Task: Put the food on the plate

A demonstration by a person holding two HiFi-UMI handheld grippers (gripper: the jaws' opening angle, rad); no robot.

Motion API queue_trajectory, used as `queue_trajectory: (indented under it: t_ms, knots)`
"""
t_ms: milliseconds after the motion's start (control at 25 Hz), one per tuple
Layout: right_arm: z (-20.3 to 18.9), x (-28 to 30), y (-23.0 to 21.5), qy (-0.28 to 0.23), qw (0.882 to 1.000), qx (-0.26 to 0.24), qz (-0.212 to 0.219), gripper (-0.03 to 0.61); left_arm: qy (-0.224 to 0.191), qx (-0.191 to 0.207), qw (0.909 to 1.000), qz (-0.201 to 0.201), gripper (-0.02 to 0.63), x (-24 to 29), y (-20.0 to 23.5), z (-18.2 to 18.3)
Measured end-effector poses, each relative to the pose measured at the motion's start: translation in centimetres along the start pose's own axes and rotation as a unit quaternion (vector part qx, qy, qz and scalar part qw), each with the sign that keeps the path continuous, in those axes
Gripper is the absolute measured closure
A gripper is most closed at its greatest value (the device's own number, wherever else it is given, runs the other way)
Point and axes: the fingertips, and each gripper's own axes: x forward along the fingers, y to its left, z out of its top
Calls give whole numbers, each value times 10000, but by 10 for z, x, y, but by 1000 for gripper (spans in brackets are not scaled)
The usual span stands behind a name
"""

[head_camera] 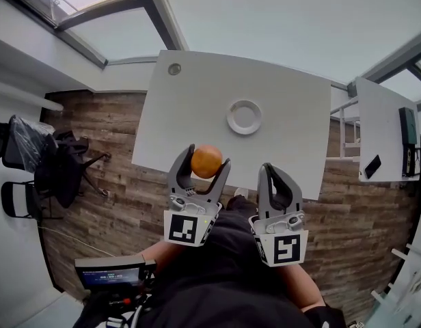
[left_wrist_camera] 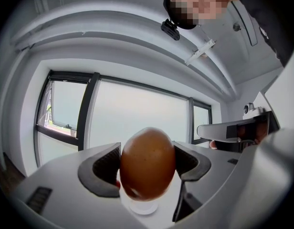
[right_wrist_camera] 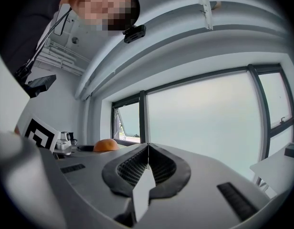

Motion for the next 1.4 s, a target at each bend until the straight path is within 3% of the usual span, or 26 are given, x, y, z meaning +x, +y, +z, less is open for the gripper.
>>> queue_trajectory:
  t_ms: [600,800,1240,1400]
  knots:
    - [24,8,-6,-388,9990,-186,112,571,225,55,9994,-255,298,55,-3,-30]
    - [21,6,-12,-345,9993,-122,11,571,288,99,9992,-254,298,66,-4,-42]
    - [12,14,-6,-66,9990,-156,409,571,539,122,9981,-276,298,87,-3,-58]
    - [6,16,-14,31,9994,-73,327,571,537,136,9979,-346,298,96,-7,-65]
